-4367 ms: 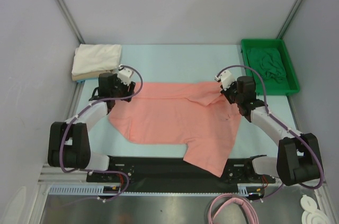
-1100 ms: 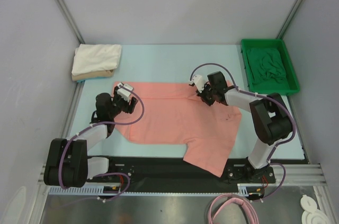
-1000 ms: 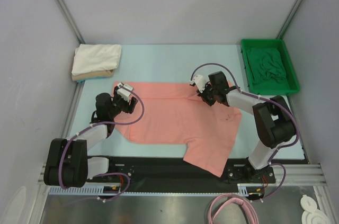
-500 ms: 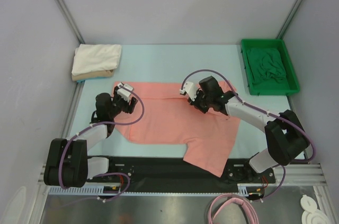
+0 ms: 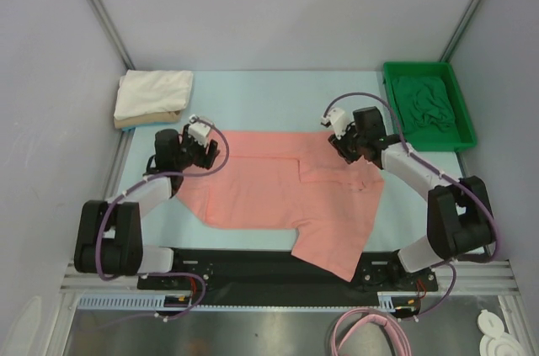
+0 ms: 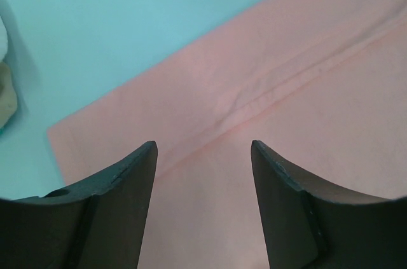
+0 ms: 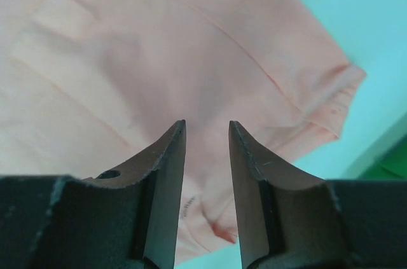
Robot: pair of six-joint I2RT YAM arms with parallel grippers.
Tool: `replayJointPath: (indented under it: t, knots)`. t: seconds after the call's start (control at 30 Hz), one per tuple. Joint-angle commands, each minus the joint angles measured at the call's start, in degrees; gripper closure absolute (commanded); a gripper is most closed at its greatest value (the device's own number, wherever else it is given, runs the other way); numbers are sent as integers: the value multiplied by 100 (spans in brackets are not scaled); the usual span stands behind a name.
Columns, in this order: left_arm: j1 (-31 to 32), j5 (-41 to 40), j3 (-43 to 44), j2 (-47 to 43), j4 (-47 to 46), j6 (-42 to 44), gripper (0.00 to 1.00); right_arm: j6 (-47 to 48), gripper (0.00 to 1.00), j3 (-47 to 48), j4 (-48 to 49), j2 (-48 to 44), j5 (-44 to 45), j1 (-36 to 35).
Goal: Fold and stack the t-shirts
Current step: Fold the tshirt
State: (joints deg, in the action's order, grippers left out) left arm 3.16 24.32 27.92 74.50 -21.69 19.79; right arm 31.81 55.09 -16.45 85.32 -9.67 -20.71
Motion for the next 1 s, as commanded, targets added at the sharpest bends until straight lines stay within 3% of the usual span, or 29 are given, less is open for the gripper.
replayJointPath:
  t: [0.0, 0.13, 0.37, 0.97]
  knots:
    - [-61, -284, 950, 616, 804, -90, 34, 176, 61, 248, 308, 264, -245, 513]
    - [-210, -550, 1592, 1232, 1122, -239, 33, 220, 62, 371, 572, 677, -386, 1014]
    - [-298, -744, 3260, 2726, 2605, -458, 35, 202, 62, 941, 845, 1670, -588, 1613]
    - [-298, -753, 6231, 4713, 4620, -907, 36, 246, 64, 2673, 441, 3280, -79, 1913]
